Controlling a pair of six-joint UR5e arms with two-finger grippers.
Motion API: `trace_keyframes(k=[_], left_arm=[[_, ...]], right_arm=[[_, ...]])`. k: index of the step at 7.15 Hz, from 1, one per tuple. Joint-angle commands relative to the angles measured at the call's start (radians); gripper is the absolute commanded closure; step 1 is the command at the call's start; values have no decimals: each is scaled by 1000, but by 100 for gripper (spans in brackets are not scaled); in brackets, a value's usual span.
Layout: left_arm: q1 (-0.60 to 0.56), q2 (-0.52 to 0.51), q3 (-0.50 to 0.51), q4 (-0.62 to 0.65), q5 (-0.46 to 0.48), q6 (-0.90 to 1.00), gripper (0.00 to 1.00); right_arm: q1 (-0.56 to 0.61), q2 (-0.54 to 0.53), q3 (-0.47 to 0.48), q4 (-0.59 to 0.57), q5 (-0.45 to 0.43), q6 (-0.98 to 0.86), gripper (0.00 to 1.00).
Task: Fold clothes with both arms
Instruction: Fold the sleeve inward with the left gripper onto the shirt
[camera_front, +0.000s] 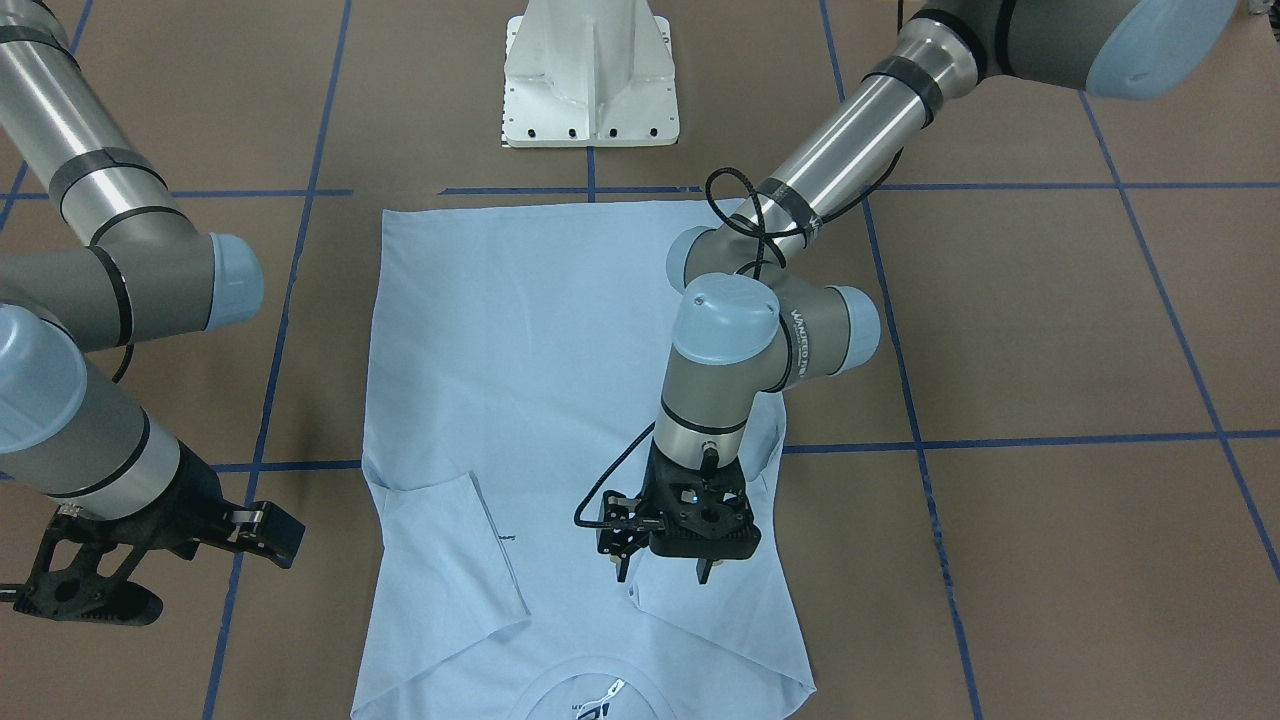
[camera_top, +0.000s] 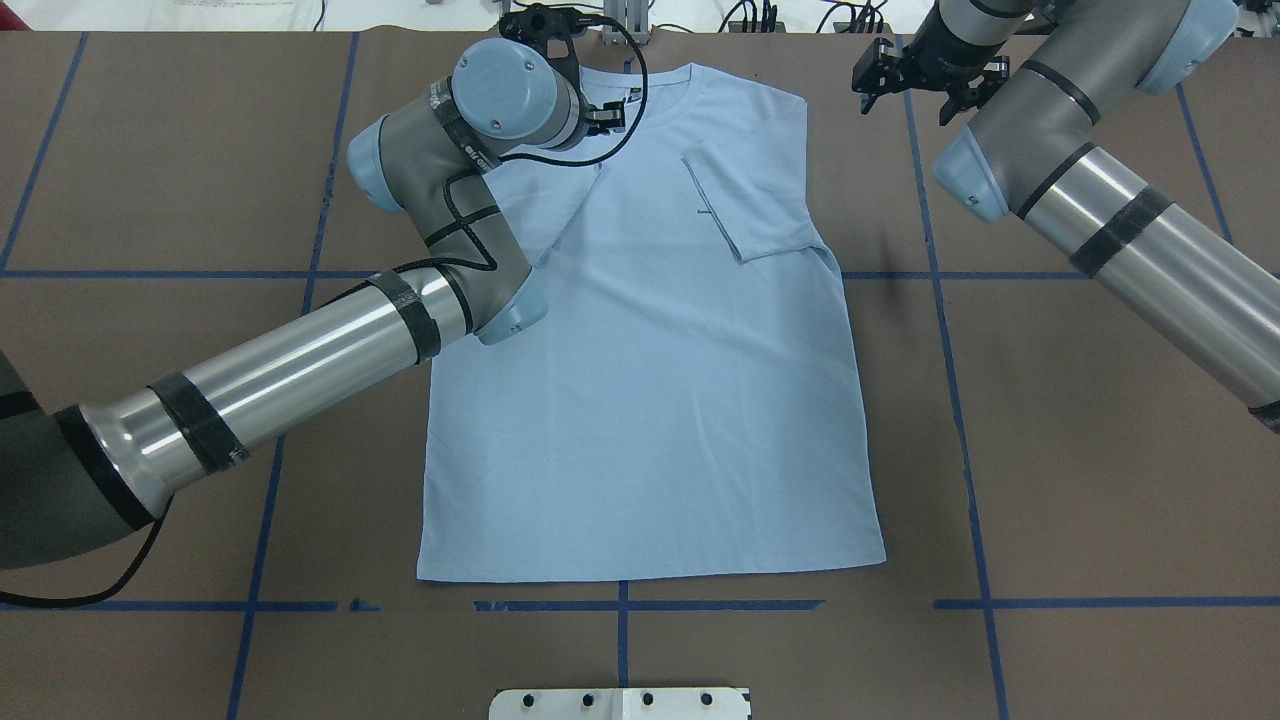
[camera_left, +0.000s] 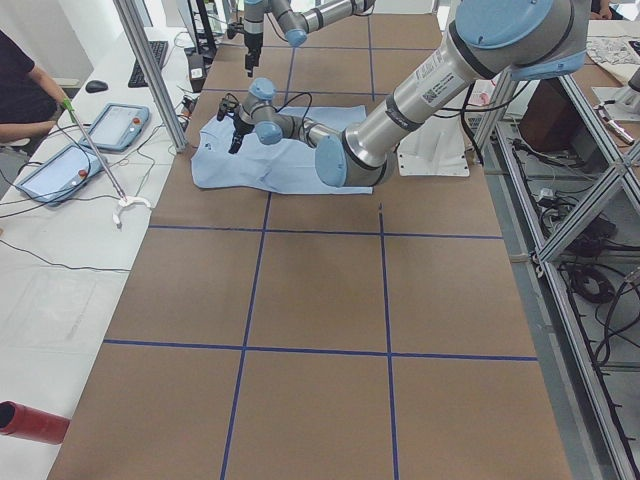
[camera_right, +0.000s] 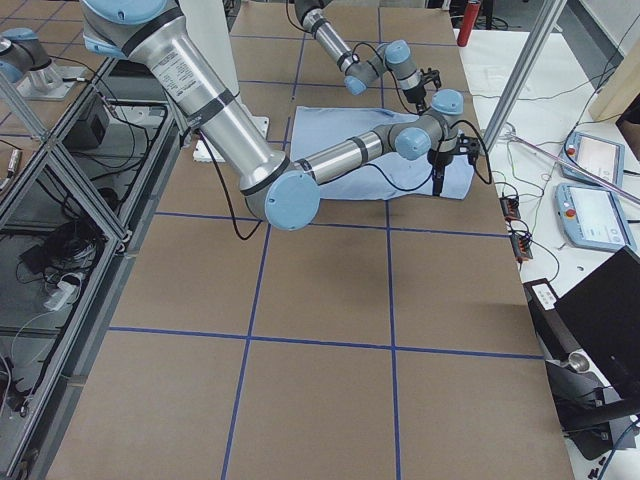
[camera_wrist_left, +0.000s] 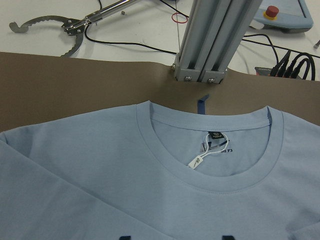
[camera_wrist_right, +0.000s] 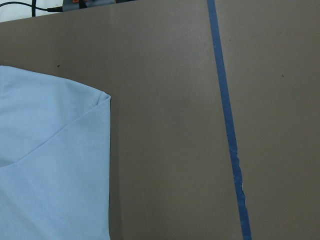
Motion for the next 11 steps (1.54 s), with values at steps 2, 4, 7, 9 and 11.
trace_keyframes(k=[2, 4, 7, 9, 11], left_arm=[[-5, 224, -431, 282, -128, 113, 0], [-5, 367, -720, 445, -188, 130, 0], [1, 455, -853, 457, -190, 130, 0], [1, 457, -864, 457, -190, 130, 0], [1, 458, -879, 456, -190, 128, 0]], right_arm=[[-94, -306, 341, 4, 2, 125, 0], [-225, -543, 604, 30, -47, 272, 0], [-523, -695, 678, 269, -255, 503, 0], [-634, -720, 720, 262, -317, 510, 0], [-688, -711, 728, 198, -372, 511, 0]])
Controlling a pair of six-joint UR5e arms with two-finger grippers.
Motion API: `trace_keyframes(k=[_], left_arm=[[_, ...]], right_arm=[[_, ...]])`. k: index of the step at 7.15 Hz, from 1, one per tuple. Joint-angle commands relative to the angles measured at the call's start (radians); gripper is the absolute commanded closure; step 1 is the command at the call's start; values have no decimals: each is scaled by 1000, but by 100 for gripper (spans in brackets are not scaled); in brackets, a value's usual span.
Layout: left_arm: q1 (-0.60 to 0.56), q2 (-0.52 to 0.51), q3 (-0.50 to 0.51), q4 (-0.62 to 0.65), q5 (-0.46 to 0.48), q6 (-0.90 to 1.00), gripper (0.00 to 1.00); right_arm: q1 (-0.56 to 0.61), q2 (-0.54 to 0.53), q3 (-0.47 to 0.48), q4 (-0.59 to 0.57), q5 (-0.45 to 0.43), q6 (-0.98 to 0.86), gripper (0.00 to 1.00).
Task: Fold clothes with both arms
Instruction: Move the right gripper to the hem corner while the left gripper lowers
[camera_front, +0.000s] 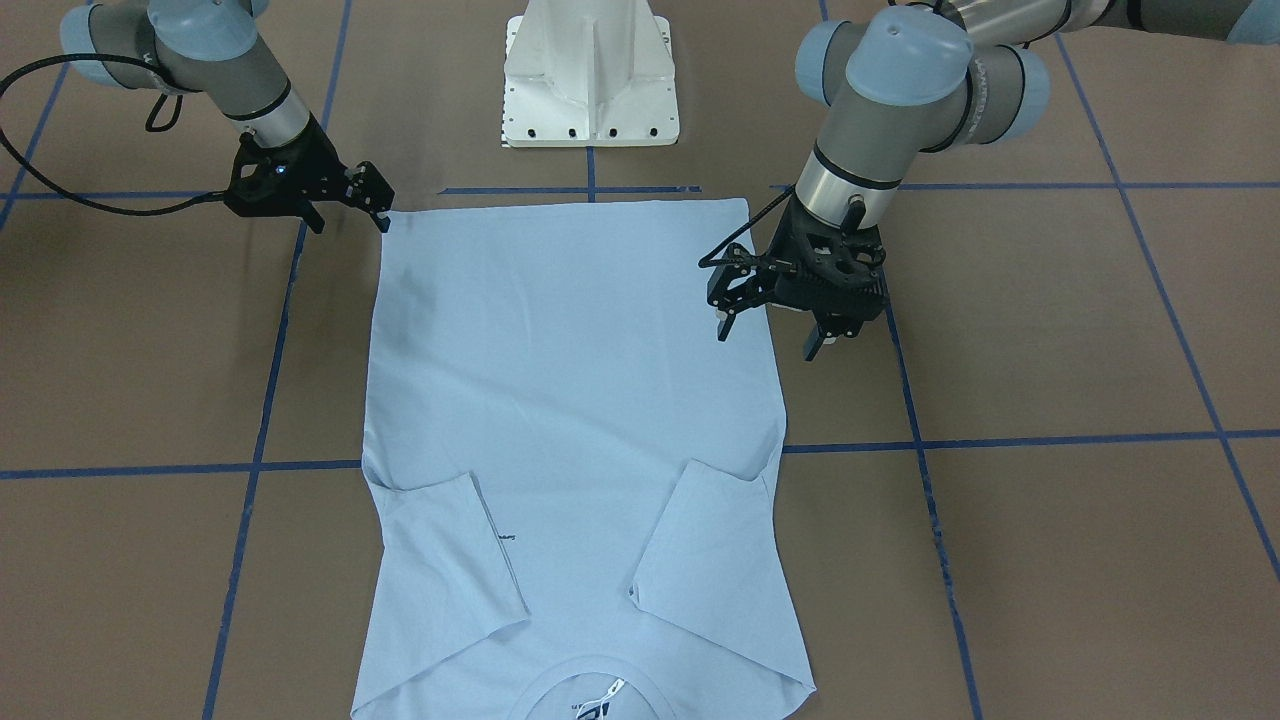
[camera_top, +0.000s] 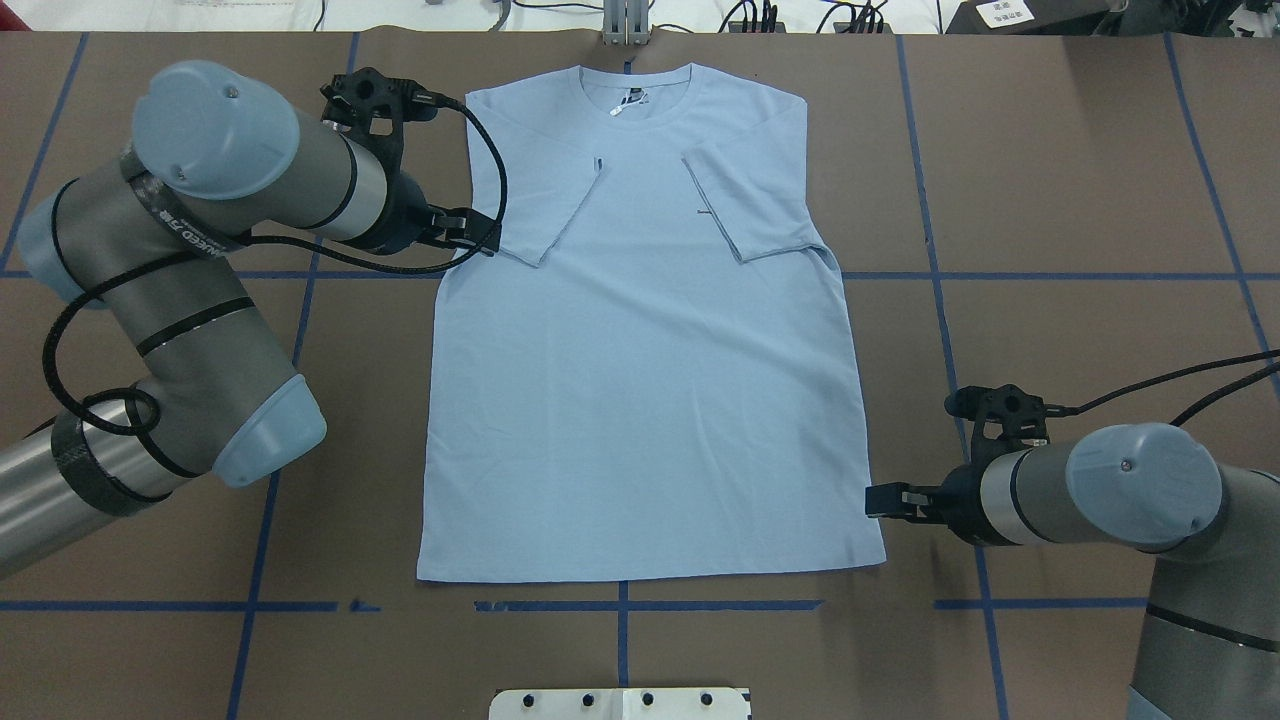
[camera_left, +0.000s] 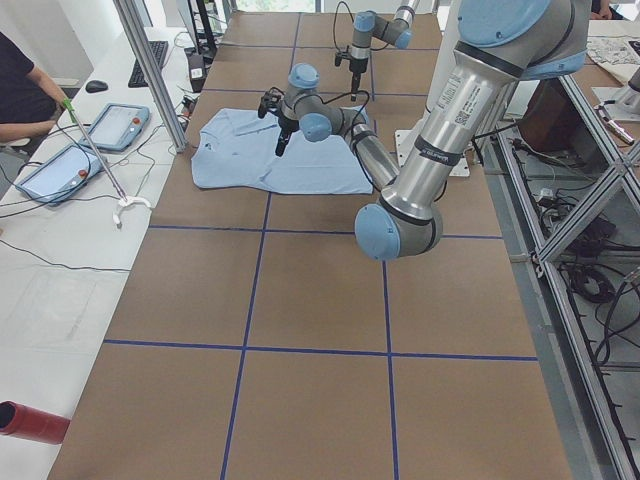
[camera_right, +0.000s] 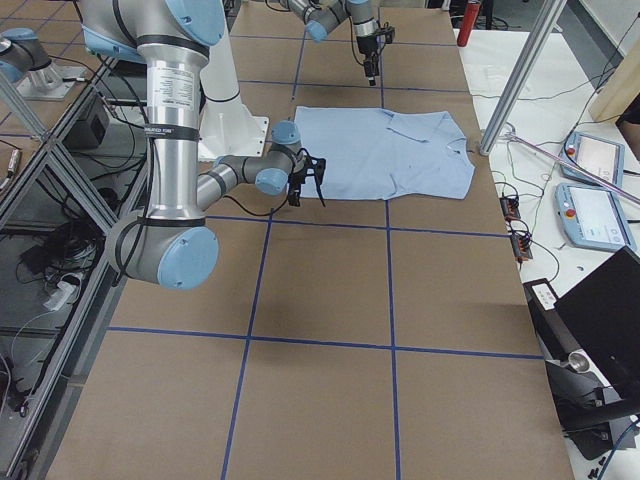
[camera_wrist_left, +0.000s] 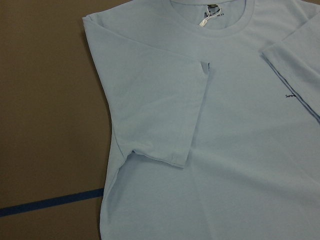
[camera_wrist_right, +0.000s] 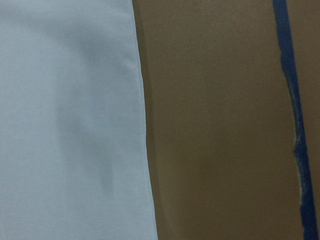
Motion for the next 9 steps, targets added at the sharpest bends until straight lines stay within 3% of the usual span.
trace_keyframes(k=[1, 4, 6, 8, 9], left_arm=[[2, 1, -13, 0, -2, -1, 0], [2, 3, -15, -4, -3, -1, 0], [2, 3, -18, -4, -3, -1, 0], [2, 3, -16, -4, -3, -1, 0], [2, 5, -16, -5, -3, -1, 0]], right_arm=[[-39, 11, 9, -61, -33, 1, 0], [-48, 101, 0, -175, -33, 0, 0], [-65, 102, -6, -177, -33, 1, 2], [-69, 102, -9, -178, -25, 1, 34], [-69, 102, -15, -178, -24, 1, 43]])
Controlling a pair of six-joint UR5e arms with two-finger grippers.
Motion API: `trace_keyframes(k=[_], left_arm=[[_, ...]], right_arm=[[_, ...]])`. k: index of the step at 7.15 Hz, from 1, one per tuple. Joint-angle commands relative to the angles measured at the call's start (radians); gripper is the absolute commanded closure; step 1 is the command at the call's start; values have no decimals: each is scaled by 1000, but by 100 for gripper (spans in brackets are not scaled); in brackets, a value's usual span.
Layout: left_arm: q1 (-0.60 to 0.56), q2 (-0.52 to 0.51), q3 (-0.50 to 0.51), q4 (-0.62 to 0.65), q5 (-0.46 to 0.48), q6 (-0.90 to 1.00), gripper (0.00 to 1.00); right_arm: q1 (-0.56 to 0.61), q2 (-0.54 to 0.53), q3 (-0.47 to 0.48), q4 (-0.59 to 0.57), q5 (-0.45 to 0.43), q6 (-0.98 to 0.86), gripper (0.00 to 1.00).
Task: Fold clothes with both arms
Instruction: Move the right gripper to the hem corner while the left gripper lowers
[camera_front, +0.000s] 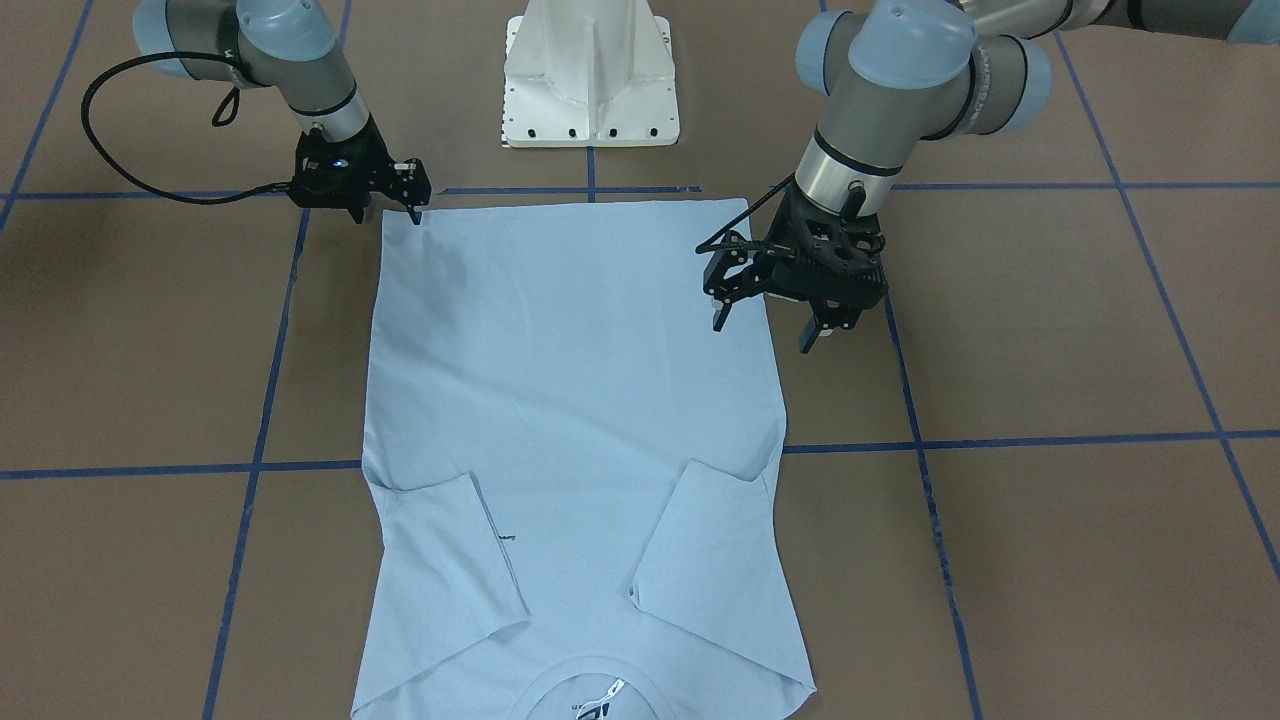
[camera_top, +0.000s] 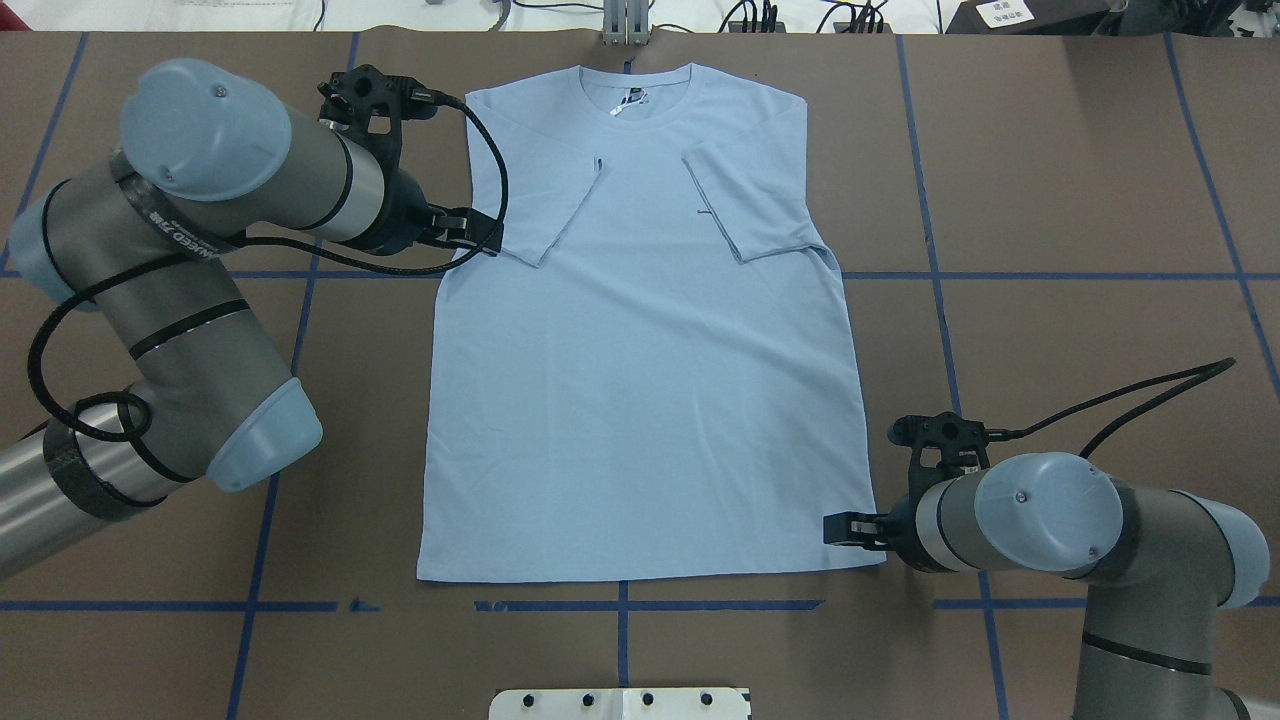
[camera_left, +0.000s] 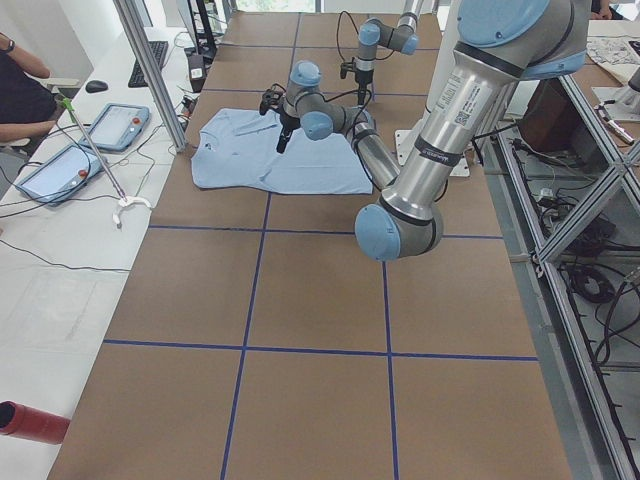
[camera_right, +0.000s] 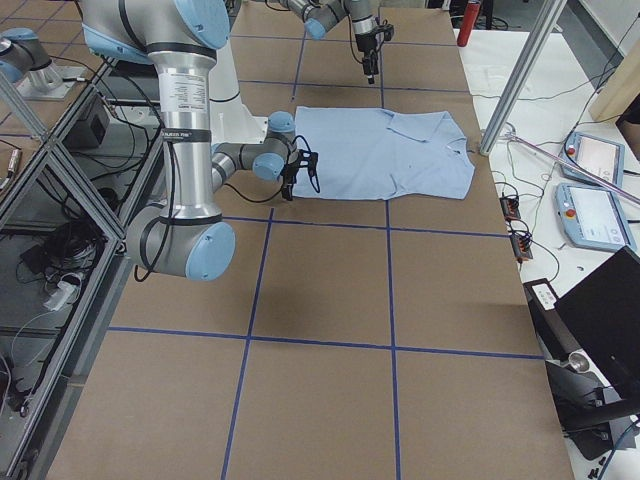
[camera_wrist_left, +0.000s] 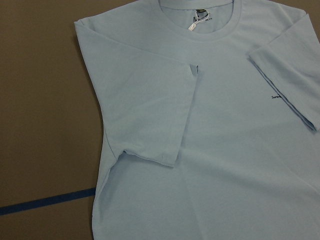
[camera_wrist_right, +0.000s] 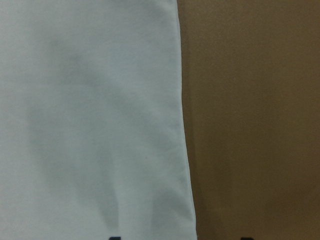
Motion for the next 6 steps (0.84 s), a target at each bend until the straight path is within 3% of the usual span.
trace_keyframes(k=[1, 2, 3, 6], left_arm=[[-2, 1, 1, -1, 0, 0, 0], [0, 1, 1, -1, 0, 0, 0], [-2, 1, 2, -1, 2, 0, 0], [3, 1, 17, -6, 2, 0, 0]], right_arm=[[-1, 0, -7, -1, 6, -1, 58], [-1, 0, -7, -1, 12, -2, 76], [0, 0, -3, -1, 14, -2, 100], [3, 3, 25, 2, 31, -2, 100]])
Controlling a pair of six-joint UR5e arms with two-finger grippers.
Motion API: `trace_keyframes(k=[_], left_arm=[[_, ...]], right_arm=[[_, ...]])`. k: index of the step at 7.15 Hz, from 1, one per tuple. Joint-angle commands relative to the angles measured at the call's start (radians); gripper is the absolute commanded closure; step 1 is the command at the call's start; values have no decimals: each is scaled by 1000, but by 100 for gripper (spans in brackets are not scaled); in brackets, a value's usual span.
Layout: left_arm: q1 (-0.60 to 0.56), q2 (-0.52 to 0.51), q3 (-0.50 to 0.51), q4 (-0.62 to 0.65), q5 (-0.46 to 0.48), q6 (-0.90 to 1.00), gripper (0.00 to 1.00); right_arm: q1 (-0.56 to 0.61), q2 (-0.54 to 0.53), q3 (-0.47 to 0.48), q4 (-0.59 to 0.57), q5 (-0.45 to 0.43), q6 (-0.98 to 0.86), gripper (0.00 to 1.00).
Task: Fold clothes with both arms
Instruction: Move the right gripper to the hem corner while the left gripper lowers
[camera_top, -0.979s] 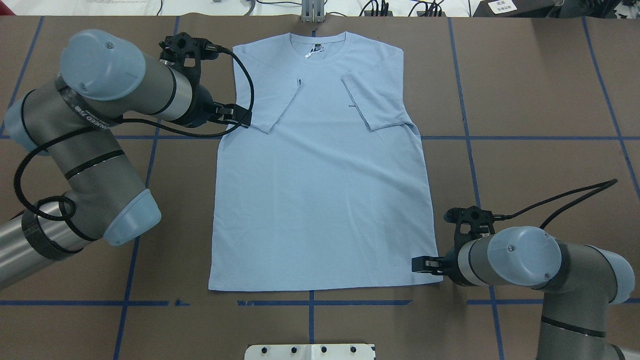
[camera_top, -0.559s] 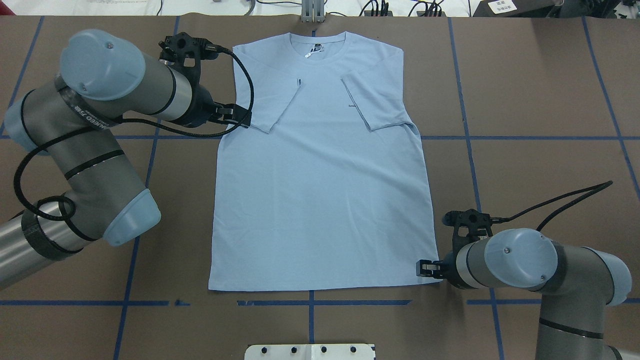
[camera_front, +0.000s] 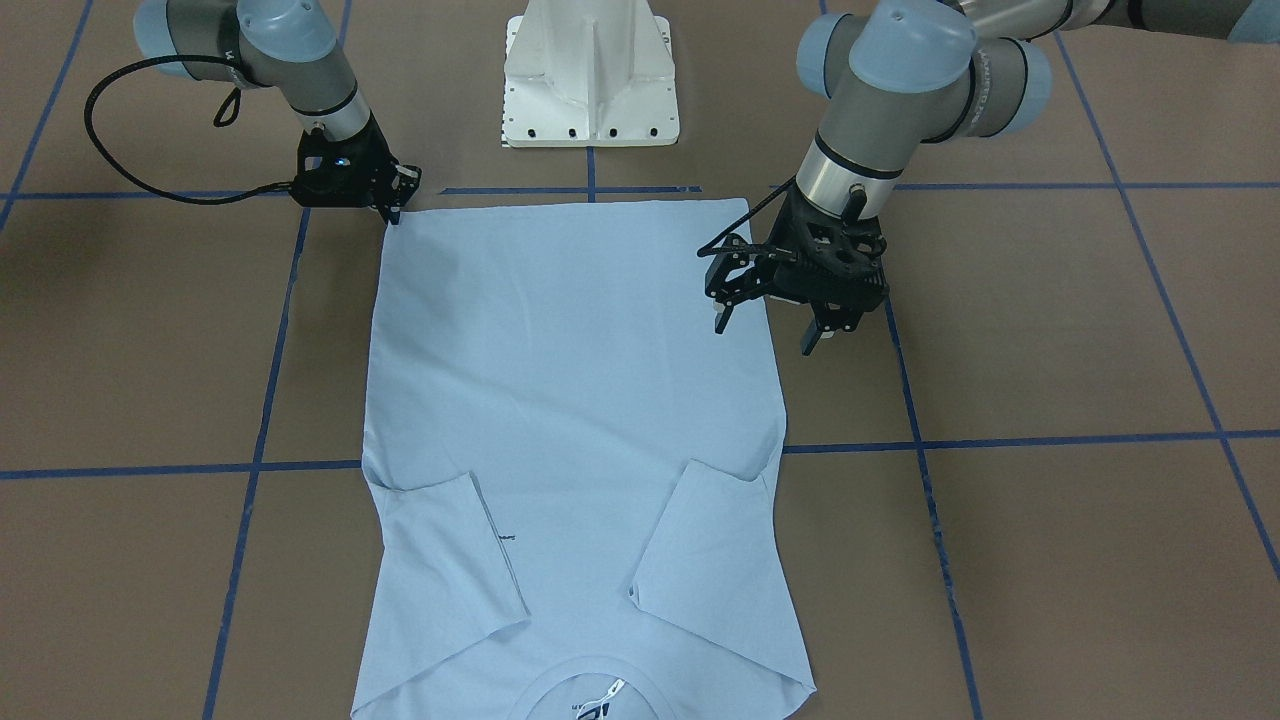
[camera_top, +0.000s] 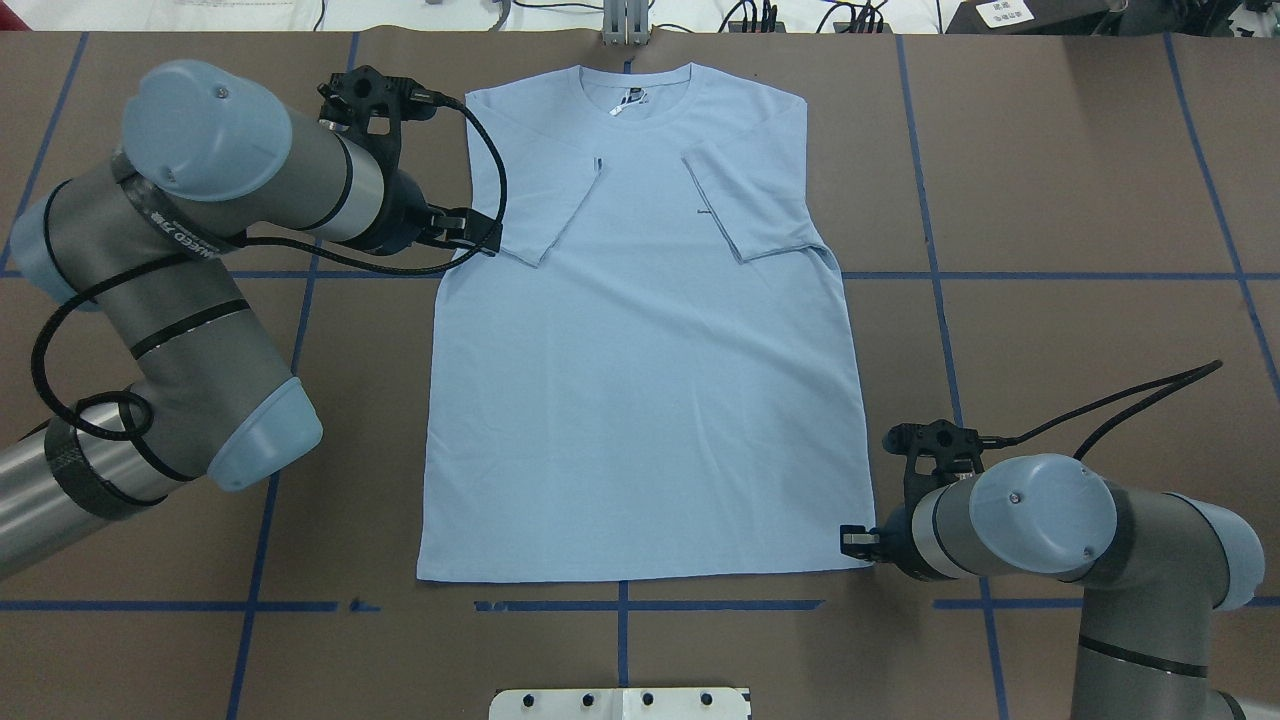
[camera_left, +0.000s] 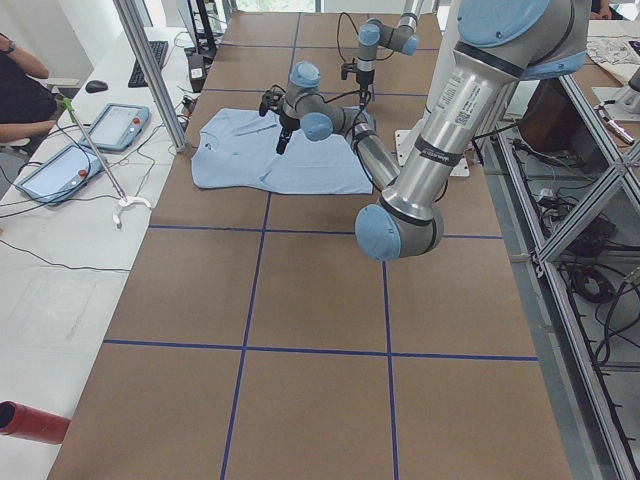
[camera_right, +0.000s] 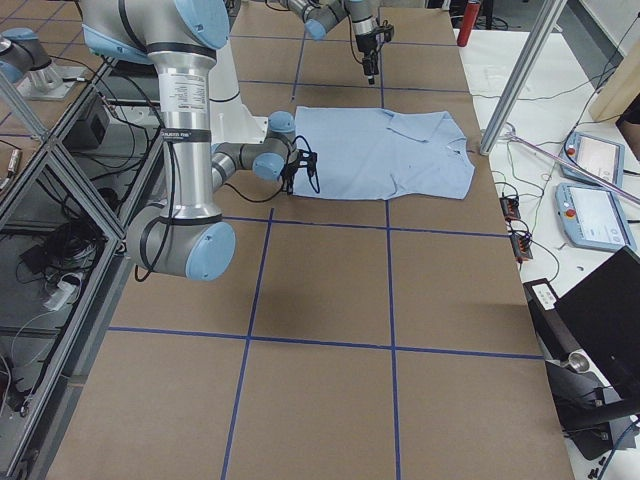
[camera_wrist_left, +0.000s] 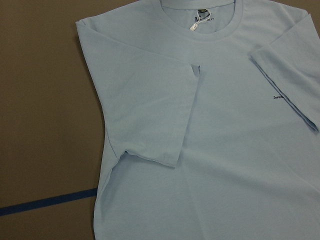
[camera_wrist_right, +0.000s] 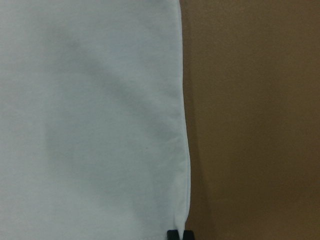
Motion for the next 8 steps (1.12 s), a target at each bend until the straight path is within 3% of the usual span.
trace_keyframes(k=[1, 2, 3, 6, 8], left_arm=[[7, 5, -6, 9, -9, -20, 0], [30, 84, -29, 0, -73, -88, 0], [115, 133, -79, 3, -52, -163, 0], [405, 219, -165, 41, 170, -551, 0], [464, 230, -175, 116, 239, -607, 0]], right_arm=[[4, -2, 48, 3, 1, 2, 100], [18, -2, 75, 8, -3, 2, 100], [36, -3, 105, 9, -6, 2, 100], [58, 7, 106, 16, -5, 2, 100], [65, 17, 106, 16, -5, 2, 100]])
